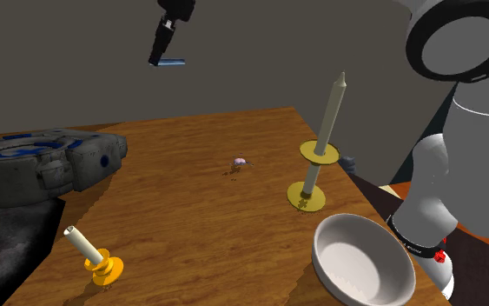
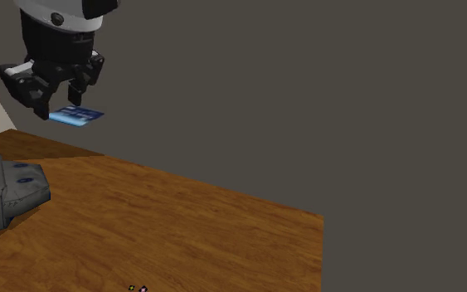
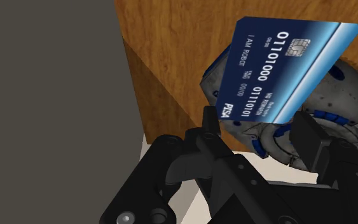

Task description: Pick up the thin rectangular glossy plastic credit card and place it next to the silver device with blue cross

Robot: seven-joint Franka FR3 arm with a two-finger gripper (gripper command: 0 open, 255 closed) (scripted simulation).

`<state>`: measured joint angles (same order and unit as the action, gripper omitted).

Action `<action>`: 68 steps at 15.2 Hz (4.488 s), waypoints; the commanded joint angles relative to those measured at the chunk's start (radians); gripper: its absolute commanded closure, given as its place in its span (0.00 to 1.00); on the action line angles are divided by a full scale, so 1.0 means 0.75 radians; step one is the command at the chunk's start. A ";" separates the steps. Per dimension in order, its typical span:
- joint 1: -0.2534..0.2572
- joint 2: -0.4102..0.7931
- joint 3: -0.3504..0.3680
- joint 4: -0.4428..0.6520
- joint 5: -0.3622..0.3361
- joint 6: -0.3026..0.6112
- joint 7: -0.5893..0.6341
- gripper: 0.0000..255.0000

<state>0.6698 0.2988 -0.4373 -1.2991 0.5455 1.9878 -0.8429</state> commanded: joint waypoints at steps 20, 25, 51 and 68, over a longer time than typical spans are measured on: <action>0.016 0.135 0.093 -0.102 0.043 0.253 -0.022 1.00; 0.014 0.137 0.112 -0.183 0.064 0.332 -0.061 1.00; -0.058 0.248 0.257 -0.433 0.226 0.671 -0.286 1.00; -0.077 0.094 0.248 -0.522 0.153 0.612 -0.254 0.00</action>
<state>0.6121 0.3658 -0.2500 -1.6797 0.6643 2.4498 -1.0342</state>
